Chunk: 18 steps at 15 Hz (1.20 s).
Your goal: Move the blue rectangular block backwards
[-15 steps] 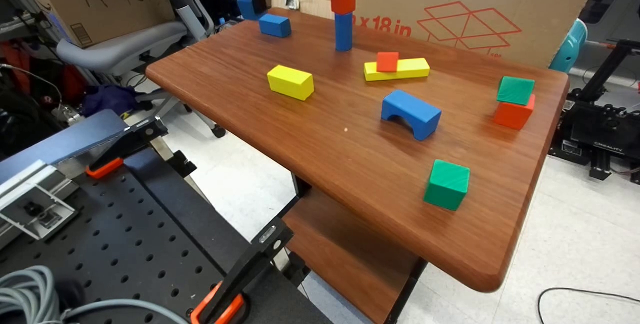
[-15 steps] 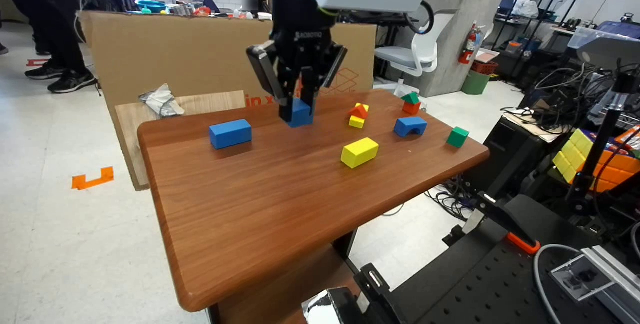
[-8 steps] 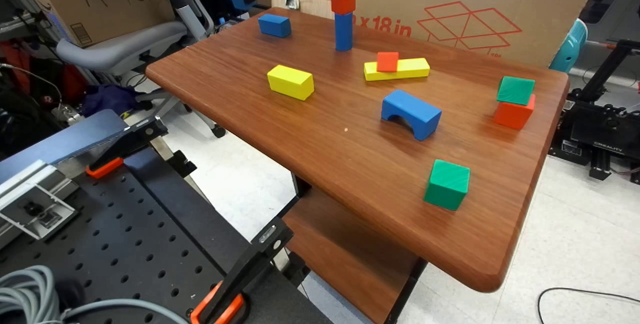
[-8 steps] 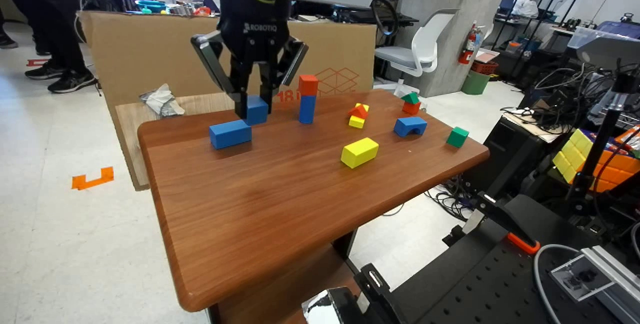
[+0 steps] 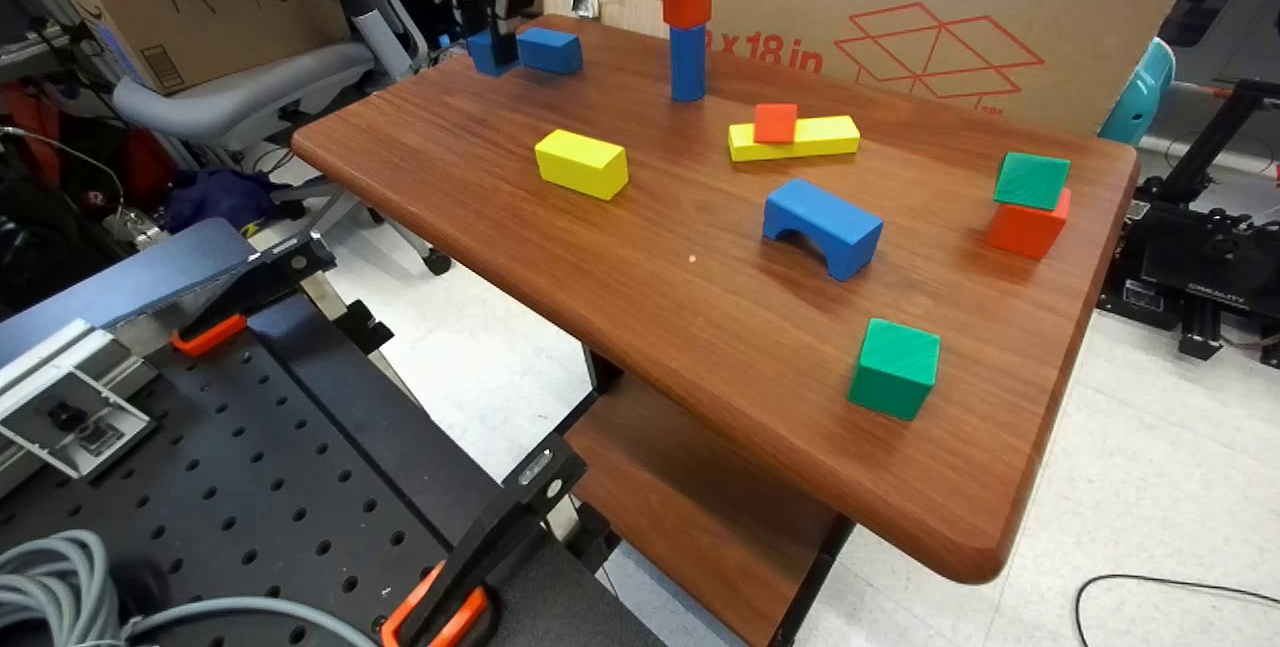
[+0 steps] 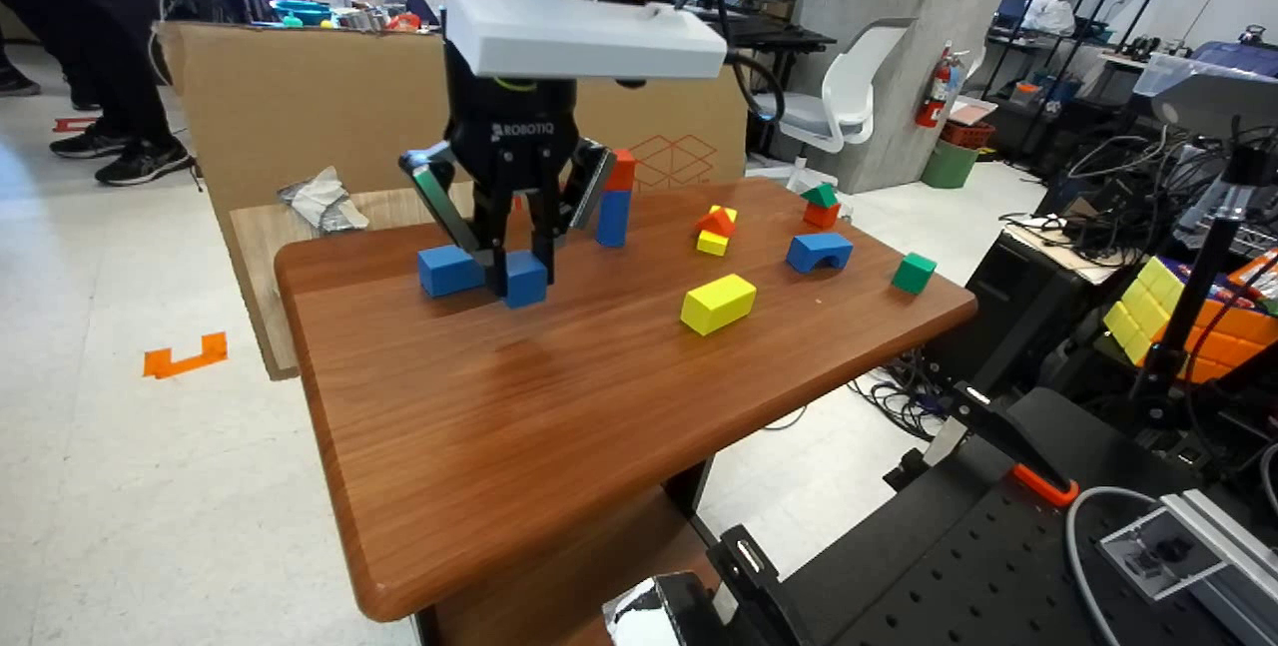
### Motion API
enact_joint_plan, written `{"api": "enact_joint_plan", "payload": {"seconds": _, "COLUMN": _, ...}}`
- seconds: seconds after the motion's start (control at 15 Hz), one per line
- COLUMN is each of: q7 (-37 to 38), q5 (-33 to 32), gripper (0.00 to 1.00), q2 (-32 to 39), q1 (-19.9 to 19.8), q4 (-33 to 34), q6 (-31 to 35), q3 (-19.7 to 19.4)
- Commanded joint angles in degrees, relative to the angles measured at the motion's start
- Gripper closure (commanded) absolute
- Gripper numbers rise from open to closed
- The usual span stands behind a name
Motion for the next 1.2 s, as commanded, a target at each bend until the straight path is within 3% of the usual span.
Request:
{"api": "enact_joint_plan", "payload": {"seconds": 0.0, "q7": 0.4, "q5": 0.3, "gripper": 0.92, "q2": 3.1, "q1": 0.9, "q4": 3.4, "q6": -2.7, "q3": -1.0}}
{"api": "enact_joint_plan", "payload": {"seconds": 0.4, "q7": 0.7, "q5": 0.1, "gripper": 0.92, "q2": 6.2, "q1": 1.4, "q4": 5.6, "q6": -2.9, "q3": -1.6}}
{"api": "enact_joint_plan", "payload": {"seconds": 0.47, "q7": 0.5, "q5": 0.3, "gripper": 0.73, "q2": 6.1, "q1": 1.3, "q4": 5.8, "q6": -3.3, "q3": -1.5}}
{"api": "enact_joint_plan", "payload": {"seconds": 0.53, "q7": 0.4, "q5": 0.4, "gripper": 0.42, "q2": 6.0, "q1": 1.3, "q4": 5.8, "q6": -3.5, "q3": -1.4}}
{"api": "enact_joint_plan", "payload": {"seconds": 0.67, "q7": 0.3, "q5": 0.7, "gripper": 0.34, "q2": 4.4, "q1": 1.1, "q4": 4.4, "q6": -2.8, "q3": -1.2}}
{"api": "enact_joint_plan", "payload": {"seconds": 0.93, "q7": -0.4, "q5": 2.5, "gripper": 0.04, "q2": -3.7, "q1": 0.0, "q4": -1.9, "q6": -2.6, "q3": -0.4}}
{"api": "enact_joint_plan", "payload": {"seconds": 1.13, "q7": -0.5, "q5": 4.0, "gripper": 0.00, "q2": -9.8, "q1": -1.2, "q4": -4.8, "q6": -2.7, "q3": -0.5}}
